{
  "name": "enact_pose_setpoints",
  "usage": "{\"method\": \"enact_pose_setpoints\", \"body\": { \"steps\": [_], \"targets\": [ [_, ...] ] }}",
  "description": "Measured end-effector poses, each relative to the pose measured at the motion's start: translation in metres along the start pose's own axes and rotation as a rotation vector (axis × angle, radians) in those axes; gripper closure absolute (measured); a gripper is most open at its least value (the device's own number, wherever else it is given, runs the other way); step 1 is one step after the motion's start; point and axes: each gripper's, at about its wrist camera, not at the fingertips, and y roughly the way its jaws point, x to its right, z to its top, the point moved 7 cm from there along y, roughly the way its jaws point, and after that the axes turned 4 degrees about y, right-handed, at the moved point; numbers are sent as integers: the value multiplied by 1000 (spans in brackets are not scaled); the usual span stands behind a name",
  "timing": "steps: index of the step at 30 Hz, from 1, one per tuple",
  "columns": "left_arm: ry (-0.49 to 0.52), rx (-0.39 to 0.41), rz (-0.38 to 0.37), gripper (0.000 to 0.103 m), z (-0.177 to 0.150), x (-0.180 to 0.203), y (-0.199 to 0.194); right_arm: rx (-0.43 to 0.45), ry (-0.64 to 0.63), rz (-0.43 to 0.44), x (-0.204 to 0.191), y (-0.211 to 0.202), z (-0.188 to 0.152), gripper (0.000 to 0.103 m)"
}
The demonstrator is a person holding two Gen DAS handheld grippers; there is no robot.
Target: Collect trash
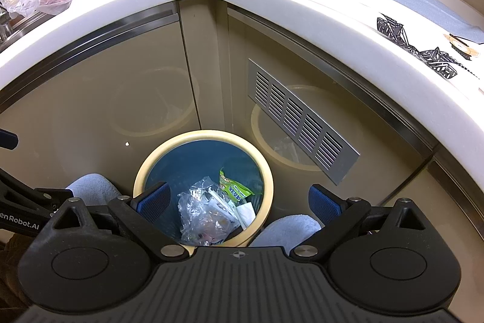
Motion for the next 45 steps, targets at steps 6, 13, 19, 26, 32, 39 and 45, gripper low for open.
{"method": "enact_pose_setpoints", "body": {
  "steps": [6,13,19,26,32,39,45],
  "targets": [
    [2,-1,0,0,0,1,0,1,0,0,0,0,0,5],
    [7,-8,-6,0,0,1,2,3,0,-3,0,0,-1,5],
    [24,-13,-11,0,1,3,6,4,0,-6,0,0,-1,5],
    [36,-37,4,0,6,8,24,-1,5,-9,-1,0,-2,5],
    [48,-80,16,0,6,12,46,-20,23,-46,3,18,-2,5],
    [43,-102,24,0,7,9,59,-50,23,-52,4,30,-6,5],
    [51,-112,26,0,9,12,64,-68,28,-66,4,39,-7,5]
  ]
}}
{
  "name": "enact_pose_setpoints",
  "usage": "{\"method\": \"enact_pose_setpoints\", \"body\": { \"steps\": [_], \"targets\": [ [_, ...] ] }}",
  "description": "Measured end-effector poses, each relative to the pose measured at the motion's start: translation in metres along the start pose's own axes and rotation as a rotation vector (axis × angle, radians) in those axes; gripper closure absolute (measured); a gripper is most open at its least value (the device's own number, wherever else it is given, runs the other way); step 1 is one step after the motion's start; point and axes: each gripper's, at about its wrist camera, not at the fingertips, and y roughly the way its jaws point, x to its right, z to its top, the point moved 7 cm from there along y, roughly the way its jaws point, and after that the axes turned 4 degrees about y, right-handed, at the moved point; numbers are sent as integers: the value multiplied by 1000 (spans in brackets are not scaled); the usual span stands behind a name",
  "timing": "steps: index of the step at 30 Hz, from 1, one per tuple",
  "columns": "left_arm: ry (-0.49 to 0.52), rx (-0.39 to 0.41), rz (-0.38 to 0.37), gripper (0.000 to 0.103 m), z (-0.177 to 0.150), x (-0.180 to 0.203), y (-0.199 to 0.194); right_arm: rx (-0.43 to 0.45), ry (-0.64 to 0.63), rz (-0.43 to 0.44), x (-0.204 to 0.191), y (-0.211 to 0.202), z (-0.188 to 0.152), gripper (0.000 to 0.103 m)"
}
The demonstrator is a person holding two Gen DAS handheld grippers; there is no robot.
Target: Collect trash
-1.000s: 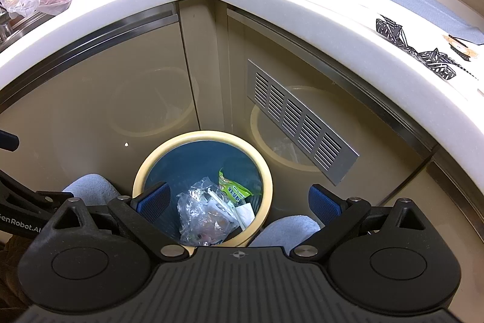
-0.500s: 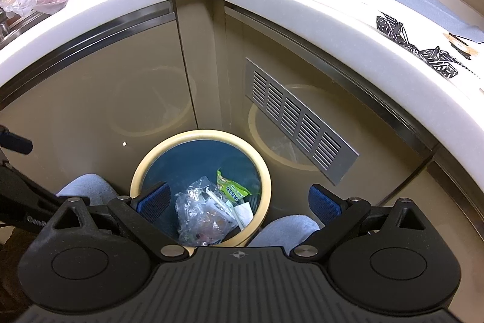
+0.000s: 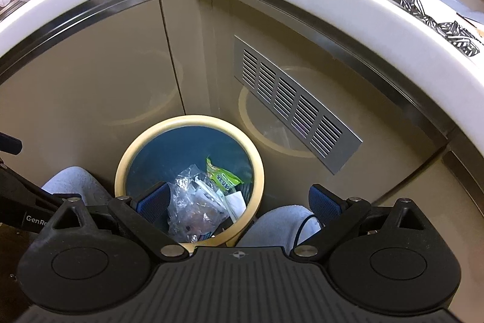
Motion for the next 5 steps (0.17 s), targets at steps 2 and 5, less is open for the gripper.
{"method": "enact_pose_setpoints", "body": {
  "steps": [2,5],
  "targets": [
    [2,12,6,0,0,0,-2,-3,-3,-4,-1,2,0,5],
    [13,34,16,0,0,1,-7,-1,-12,-3,-4,2,0,5]
  ]
}}
